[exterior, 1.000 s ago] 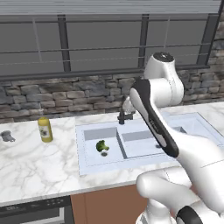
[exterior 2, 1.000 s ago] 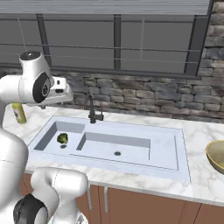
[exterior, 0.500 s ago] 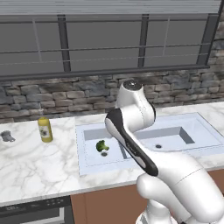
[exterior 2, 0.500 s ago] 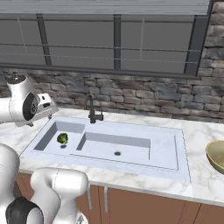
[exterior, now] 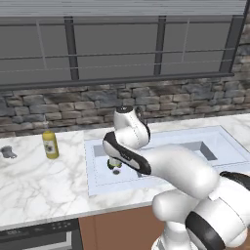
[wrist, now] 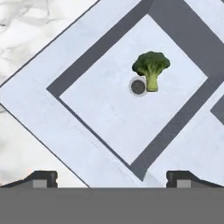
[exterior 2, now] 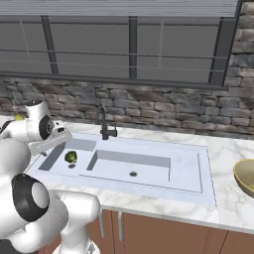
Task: Pick the broccoli from the sink and place it in the bowl. Then pick the bowl and place it in the microwave. Then close the microwave door and press the start button.
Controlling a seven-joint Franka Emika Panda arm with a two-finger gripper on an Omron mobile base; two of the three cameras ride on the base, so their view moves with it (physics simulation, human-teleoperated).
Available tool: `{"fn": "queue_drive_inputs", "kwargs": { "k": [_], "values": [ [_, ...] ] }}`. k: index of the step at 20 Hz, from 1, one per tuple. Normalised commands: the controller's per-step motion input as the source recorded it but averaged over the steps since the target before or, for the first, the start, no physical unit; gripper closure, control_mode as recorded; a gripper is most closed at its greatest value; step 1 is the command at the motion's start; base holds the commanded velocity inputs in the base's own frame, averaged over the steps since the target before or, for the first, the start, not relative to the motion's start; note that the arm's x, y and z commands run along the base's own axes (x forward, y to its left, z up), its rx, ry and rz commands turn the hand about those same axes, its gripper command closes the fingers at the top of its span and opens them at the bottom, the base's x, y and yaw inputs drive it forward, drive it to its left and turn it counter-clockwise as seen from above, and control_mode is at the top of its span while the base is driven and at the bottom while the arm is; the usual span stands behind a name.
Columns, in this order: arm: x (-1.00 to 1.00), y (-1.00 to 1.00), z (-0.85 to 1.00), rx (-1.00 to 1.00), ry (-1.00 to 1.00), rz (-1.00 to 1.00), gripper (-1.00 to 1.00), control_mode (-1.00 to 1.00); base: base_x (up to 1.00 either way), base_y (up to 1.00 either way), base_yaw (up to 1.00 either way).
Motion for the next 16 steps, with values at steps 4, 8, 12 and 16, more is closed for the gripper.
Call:
{"fn": "queue_drive_inputs", "kwargs": {
  "k": [4,8,12,16],
  "values": [
    [0.62,0.06,-0.61,-0.14,0.00,0.05,-1.00,-1.00,0.00,0.00,0.00],
    [0.71,0.00,-0.46,-0.05,0.00,0.01,-1.00,-1.00,0.00,0.00,0.00],
    [0.53,0.00,-0.54,-0.01,0.00,0.00,-1.00,-1.00,0.00,0.00,0.00],
    [0.46,0.00,-0.61,0.00,0.00,0.00,-1.00,-1.00,0.00,0.00,0.00]
  ]
}}
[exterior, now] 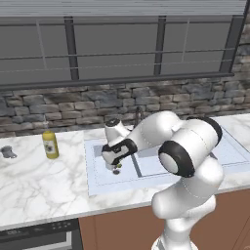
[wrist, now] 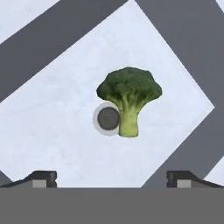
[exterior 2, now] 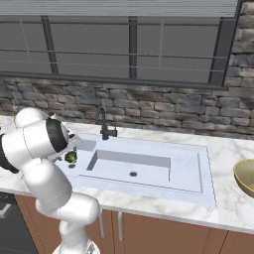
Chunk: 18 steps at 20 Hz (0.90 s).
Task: Pick the broccoli from the sink and place it in the bowl. Then pick the bowl and place it in the microwave. Then close the microwave door and press the start button.
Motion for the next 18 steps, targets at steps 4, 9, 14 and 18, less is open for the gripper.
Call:
{"fn": "queue_drive_inputs", "kwargs": {
  "k": [4,9,14,18],
  "values": [
    [0.54,0.00,-0.63,0.00,0.00,0.00,-1.00,-1.00,0.00,0.00,0.00],
    [0.60,0.07,-0.58,-0.02,0.00,0.00,-1.00,-1.00,0.00,0.00,0.00],
    [0.47,0.22,-0.46,-0.05,0.00,0.00,-1.00,-1.00,0.00,0.00,0.00],
    [0.11,0.19,-0.25,-0.04,0.00,0.00,1.00,-1.00,0.00,0.00,0.00]
  ]
}}
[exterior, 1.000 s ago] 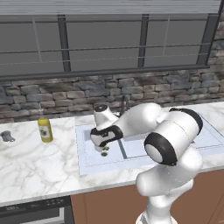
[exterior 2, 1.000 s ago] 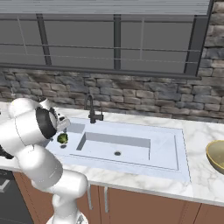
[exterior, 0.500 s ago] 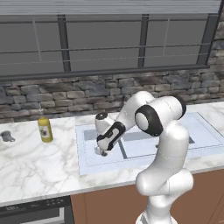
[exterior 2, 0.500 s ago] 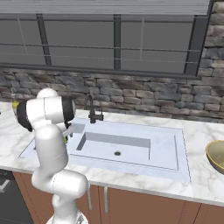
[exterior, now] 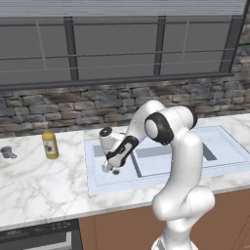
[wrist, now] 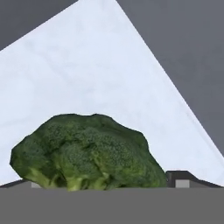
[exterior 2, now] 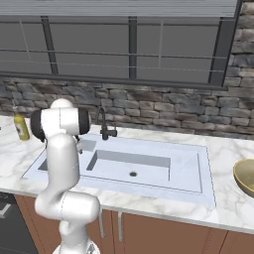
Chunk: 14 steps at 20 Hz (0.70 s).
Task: Pick the broccoli from the sink and place it in the bowl. Then pick the bowl and place it in the microwave. Then close the microwave door and press the start button.
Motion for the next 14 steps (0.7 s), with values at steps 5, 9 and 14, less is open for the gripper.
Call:
{"fn": "queue_drive_inputs", "kwargs": {
  "k": [5,9,14],
  "values": [
    [-0.07,0.05,0.00,-0.01,0.00,-0.01,1.00,-1.00,0.00,0.00,0.00],
    [-0.24,0.00,0.31,0.00,-0.03,0.00,1.00,-1.00,0.00,0.00,0.00],
    [-0.56,0.00,0.93,0.00,-0.05,0.00,1.00,-1.00,0.00,0.00,0.00]
  ]
}}
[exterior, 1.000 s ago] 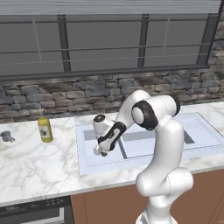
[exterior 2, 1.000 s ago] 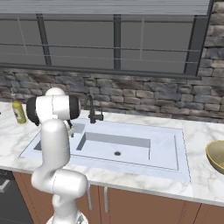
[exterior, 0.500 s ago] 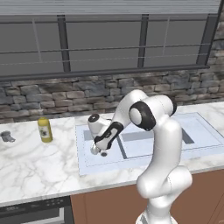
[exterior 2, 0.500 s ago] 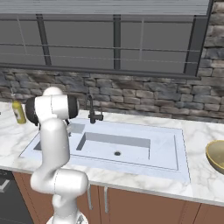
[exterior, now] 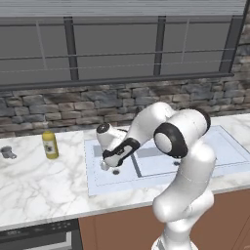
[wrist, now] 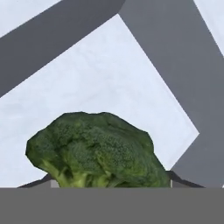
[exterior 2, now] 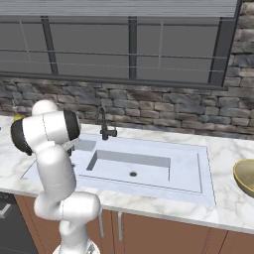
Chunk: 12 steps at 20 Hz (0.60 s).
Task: Pick the broccoli from the sink and place it in the bowl. Then pick the bowl and place it in the microwave. Then close the microwave door and press the start button.
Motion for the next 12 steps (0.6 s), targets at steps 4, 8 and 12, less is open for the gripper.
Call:
{"fn": "queue_drive_inputs", "kwargs": {
  "k": [4,8,12],
  "values": [
    [-0.89,-0.10,1.00,0.00,-0.01,0.00,1.00,-1.00,0.00,0.00,0.00],
    [-0.80,-0.23,1.00,0.00,-0.01,0.00,1.00,-1.00,0.00,0.00,0.00],
    [-0.73,-0.30,1.00,0.00,-0.03,0.00,1.00,-1.00,0.00,0.00,0.00]
  ]
}}
